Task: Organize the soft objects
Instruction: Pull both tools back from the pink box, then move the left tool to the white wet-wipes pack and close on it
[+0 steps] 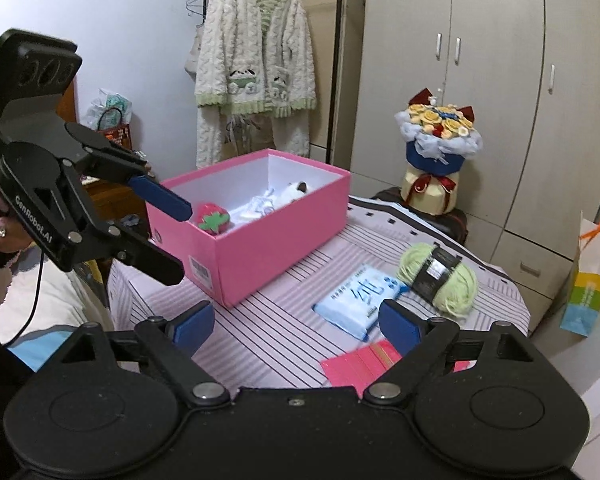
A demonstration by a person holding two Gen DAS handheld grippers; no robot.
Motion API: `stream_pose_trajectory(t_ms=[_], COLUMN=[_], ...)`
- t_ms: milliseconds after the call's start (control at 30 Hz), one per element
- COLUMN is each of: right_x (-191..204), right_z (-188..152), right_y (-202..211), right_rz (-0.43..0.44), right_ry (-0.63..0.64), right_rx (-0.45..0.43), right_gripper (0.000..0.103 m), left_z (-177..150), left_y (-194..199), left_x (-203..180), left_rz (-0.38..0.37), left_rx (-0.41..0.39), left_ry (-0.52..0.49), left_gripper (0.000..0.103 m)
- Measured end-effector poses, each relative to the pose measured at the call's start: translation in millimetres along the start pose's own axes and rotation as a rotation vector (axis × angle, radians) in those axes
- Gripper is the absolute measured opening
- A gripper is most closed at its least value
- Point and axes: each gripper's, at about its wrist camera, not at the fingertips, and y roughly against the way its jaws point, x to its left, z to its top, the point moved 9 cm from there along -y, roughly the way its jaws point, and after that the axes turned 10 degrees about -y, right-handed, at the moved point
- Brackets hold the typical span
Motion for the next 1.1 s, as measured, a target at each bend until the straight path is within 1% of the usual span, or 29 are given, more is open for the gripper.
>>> stream_pose_trajectory(t_ms=[200, 333, 500, 600, 700, 800, 867, 967, 1100], right_x=[-19.4, -33.8, -51.6, -57.1, -58.7, -60.7, -62.7, -69.4, -78.2], right_z=[-12.6, -17.1, -24.5, -26.9, -27.7, -29.8, -31.4, -33.6, -36.8], right_y=[-20.1, -39.5, -71.8, -96.3, -118.5, -139.2, -152.1, -172.0, -191.7], right_rz=[-0.018, -0.023, -0.038, -0.031, -0.025, -0.032, -0.019, -0.008, -0.009], right_ry=[-0.006, 0.006, 0.003, -0.008, 0.012, 0.034, 0.032, -0.007, -0.018], right_rx=[0.008, -0.022, -0.049, -0.033, -0.016, 0.016, 0.036, 0.07, 0.097], right_gripper=[0.092, 0.092, 0.092, 0.092, 0.092, 0.092, 0.092, 0.092, 0.09], left_z=[9.0, 13.2, 17.8, 18.5, 19.2, 17.6, 13.5, 7.4, 2.4], left_y=[-30.9, -54.7, -85.0, -102.8, -120.6, -139.4, -152.3, -168.7, -187.1], left_x=[-2.2, 0.7, 11.0, 17.9, 23.0, 29.0, 36.2, 41.4, 48.6], left_rz=[0.022, 0.033, 0.092, 0.119, 0.137, 0.17, 0.191, 0.168, 0.163], left_rx=[-0.019, -0.026, -0.053, -0.062, -0.069, -0.064, -0.043, -0.021, -0.002], left_ry=[-0.012, 0.0, 0.024, 0.048, 0.071, 0.098, 0.139, 0.194, 0.244], left_gripper=[0.084, 0.084, 0.086, 0.086, 0.086, 0.086, 0.086, 0.085, 0.082])
